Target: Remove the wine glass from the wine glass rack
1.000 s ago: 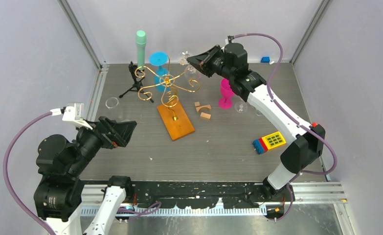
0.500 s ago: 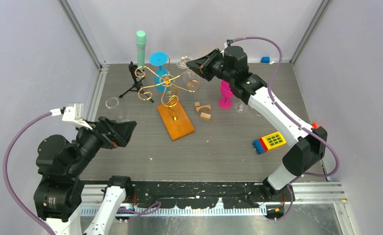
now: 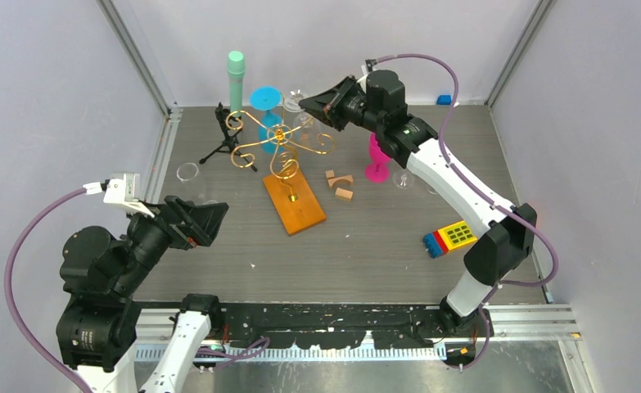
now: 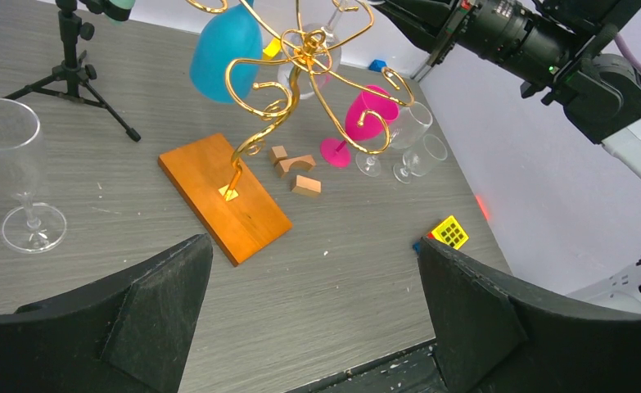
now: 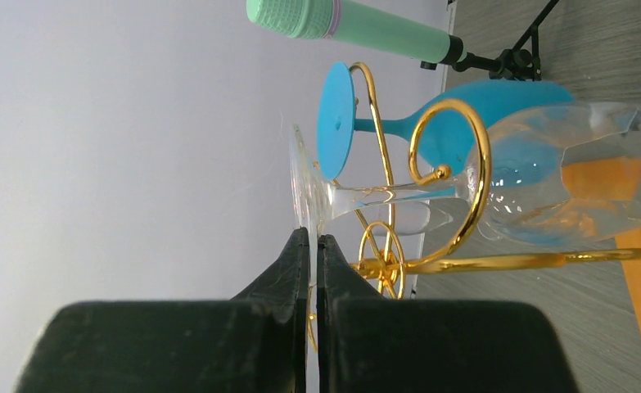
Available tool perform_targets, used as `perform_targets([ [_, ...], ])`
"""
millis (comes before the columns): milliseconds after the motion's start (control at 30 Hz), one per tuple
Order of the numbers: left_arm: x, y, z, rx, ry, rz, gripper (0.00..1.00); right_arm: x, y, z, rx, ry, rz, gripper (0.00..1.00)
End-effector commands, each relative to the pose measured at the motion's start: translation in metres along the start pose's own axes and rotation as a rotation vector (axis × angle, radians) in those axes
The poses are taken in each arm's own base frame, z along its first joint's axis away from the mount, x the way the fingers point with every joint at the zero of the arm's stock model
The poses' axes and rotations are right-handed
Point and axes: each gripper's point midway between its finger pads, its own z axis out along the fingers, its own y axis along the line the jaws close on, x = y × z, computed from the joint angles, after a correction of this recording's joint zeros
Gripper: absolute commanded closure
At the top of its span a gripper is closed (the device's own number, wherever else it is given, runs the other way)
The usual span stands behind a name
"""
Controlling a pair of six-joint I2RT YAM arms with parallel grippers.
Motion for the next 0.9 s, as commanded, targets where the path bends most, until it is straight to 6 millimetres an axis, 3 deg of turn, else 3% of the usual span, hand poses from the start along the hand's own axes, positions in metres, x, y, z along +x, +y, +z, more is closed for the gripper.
perform_targets([
  [0,-0.01,-0.005,-0.005,0.015,-0.042,0.023,0.0,-0.013,0.048,0.004,-0.152,-0.042,-0.061,1.0],
  [200,-0.01,-0.005,-0.007,0.012,-0.044,0.031,0.0,-0.029,0.055,0.017,-0.172,-0.106,-0.108,1.0],
  [400,-0.011,-0.006,-0.007,0.011,-0.042,0.028,0.0,-0.053,0.062,0.008,-0.148,-0.237,-0.231,1.0],
  [600,-0.006,-0.007,-0.001,0.03,-0.005,0.021,0.0,-0.074,0.057,-0.012,-0.066,-0.363,-0.271,1.0],
  [667,-0.006,-0.008,0.0,0.033,-0.007,0.022,0.0,-0.082,0.061,-0.025,-0.056,-0.413,-0.28,1.0],
  [733,-0.007,-0.008,0.0,0.039,-0.009,0.021,0.0,-0.088,0.05,-0.035,-0.005,-0.464,-0.281,1.0],
  [833,-0.005,-0.011,0.004,0.059,0.008,0.015,0.0,-0.091,0.054,-0.06,0.0,-0.506,-0.292,1.0],
  [867,-0.004,-0.013,0.005,0.071,0.017,0.013,0.0,-0.089,0.046,-0.062,0.017,-0.506,-0.295,1.0],
])
